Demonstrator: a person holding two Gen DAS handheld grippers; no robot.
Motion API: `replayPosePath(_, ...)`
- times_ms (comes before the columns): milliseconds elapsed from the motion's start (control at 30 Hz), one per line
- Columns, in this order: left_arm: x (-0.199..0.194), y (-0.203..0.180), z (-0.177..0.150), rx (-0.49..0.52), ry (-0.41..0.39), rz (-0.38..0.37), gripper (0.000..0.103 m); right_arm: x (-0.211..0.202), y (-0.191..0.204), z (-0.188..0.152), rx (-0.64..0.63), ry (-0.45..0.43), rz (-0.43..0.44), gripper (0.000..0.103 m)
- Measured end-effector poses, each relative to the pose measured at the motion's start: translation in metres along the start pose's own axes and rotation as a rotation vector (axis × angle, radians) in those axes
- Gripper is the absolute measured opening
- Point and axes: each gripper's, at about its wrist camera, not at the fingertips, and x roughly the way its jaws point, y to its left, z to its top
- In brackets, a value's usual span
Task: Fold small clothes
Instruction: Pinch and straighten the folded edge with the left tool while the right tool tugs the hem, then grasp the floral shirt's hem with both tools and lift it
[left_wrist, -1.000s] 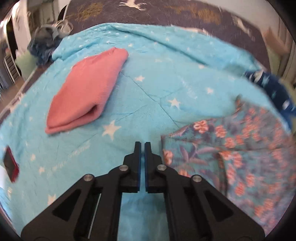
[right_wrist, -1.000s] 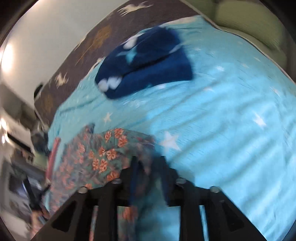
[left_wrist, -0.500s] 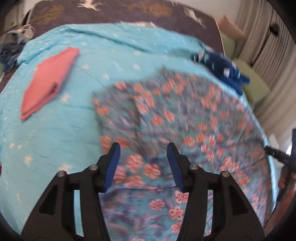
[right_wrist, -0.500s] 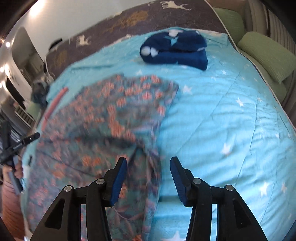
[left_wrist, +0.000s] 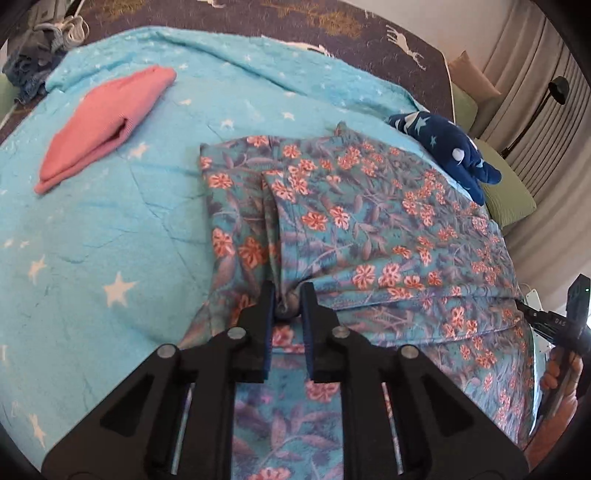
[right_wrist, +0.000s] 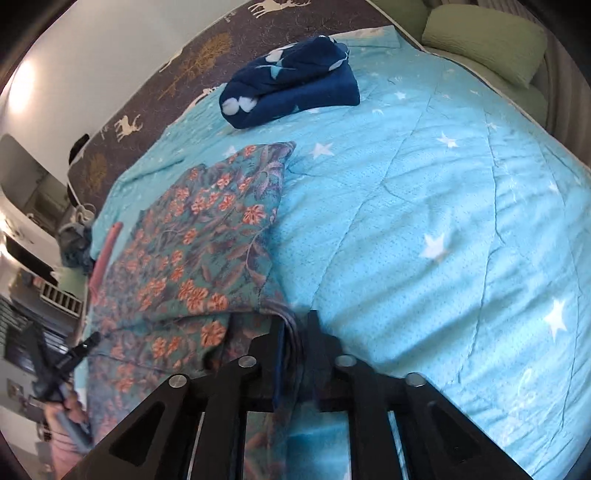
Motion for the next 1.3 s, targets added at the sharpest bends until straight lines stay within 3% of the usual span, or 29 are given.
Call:
replayPosePath(133,-0.022,-0.006,-0.001,0.034,-0.036,0.084,0.028,-0.026,0.006,-0.01,-0.031,-0.028,-0.03,0.017)
replayPosePath(267,-0.05,-0.004,-0.014,0.039,-0.084,0.08,0.054,-0.056,0.019,-0.03,-0.128,-0.085,-0.035,0.018)
replayPosePath(467,-0.082,-0.007,-0.053,0.054,-0.125,0.107,0.07,-0.075,0.044,-0.063,-0.21,-0.094,-0.005,0.018)
replayPosePath(567,-0.094,-0.007,-0.073,0.068,-0.117,0.138,0.071,-0.079,0.045,-0.08,-0.217,-0.08,0.027,0.018)
replayPosePath(667,-0.102,-0.005,-0.09,0.092,-0.091,0.175,0.071,-0.089,0.049,-0.101,-0.273,-0.112,-0.009,0.019)
replayPosePath(767,-0.112,0.003,-0.11,0.079,-0.071,0.176,0.071,-0.102,0.044,-0.117,-0.283,-0.144,0.003,0.029)
replayPosePath(933,-0.131,0.02,-0.145,0.011,-0.055,0.12,0.071,-0.119,0.017,-0.142,-0.209,-0.146,0.014,0.038)
replayPosePath(1133,-0.147,0.018,-0.184,0.041,-0.02,0.066,0.071,-0.132,-0.008,-0.176,-0.178,-0.063,0.08,0.047)
replayPosePath(1300,-0.161,0.015,-0.211,0.063,-0.016,0.046,0.071,-0.145,-0.019,-0.204,-0.167,-0.052,0.121,0.052)
